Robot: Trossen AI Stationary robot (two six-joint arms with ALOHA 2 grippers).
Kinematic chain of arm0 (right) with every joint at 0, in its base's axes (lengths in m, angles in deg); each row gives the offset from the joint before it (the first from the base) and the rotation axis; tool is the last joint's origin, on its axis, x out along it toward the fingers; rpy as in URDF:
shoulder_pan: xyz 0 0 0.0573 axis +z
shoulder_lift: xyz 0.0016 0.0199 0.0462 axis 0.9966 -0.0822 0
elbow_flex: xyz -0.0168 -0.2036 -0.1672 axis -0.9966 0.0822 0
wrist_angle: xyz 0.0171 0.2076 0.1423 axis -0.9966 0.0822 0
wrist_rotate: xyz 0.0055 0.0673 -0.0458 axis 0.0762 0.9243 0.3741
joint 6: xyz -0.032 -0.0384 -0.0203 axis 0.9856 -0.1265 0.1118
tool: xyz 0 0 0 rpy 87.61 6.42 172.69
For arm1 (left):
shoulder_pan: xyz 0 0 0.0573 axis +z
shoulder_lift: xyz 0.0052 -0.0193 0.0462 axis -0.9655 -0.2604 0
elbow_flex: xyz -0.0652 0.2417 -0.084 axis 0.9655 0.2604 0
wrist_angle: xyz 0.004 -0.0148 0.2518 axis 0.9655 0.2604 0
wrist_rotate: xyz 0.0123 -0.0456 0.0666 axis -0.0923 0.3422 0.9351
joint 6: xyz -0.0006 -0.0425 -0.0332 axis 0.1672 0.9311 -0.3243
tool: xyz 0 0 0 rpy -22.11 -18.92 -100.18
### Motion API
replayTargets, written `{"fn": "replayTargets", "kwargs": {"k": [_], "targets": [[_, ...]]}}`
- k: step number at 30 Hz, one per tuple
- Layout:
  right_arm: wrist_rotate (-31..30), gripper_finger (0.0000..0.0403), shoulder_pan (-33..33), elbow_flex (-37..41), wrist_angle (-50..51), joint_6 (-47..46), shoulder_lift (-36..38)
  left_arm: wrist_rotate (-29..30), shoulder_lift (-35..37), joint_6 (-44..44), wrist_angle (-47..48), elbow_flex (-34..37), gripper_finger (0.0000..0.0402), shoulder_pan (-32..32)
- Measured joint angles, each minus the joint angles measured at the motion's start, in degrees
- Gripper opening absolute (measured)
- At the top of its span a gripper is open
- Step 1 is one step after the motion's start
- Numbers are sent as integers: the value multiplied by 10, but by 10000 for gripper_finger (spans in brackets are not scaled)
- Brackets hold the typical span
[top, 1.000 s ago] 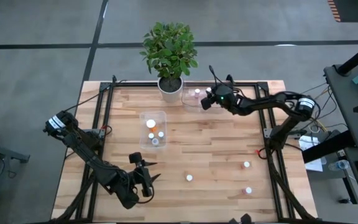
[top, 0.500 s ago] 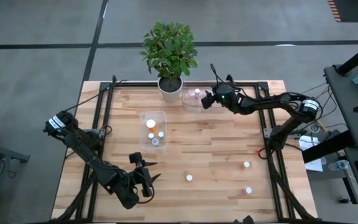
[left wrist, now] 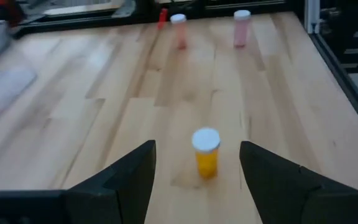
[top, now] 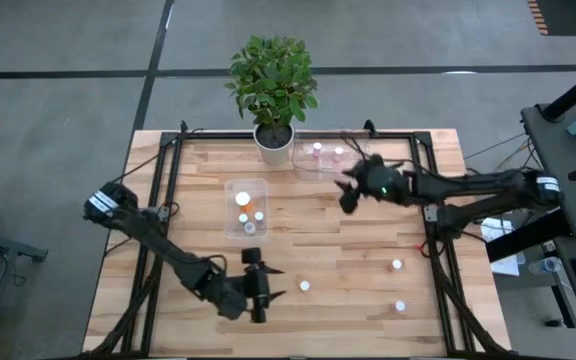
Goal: Pick and place medicine bottles into bin by pill shape (circle, oval)
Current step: Put the small orange pill bottle into the top transparent bin
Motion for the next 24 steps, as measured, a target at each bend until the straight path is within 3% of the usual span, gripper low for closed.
{"fn": "replayTargets", "kwargs": {"k": [6,11,24], "targets": [[-9,180,135,4,23,-60,41,-56,-65,-11,-84,-5,217,34],[-49,180,207,4,19,-82,38,-71,-113,-11,-121,-25,217,43],[-66,180,237,4,15,-94,22,-69,-195,-15,-123,-87,210,56]]}}
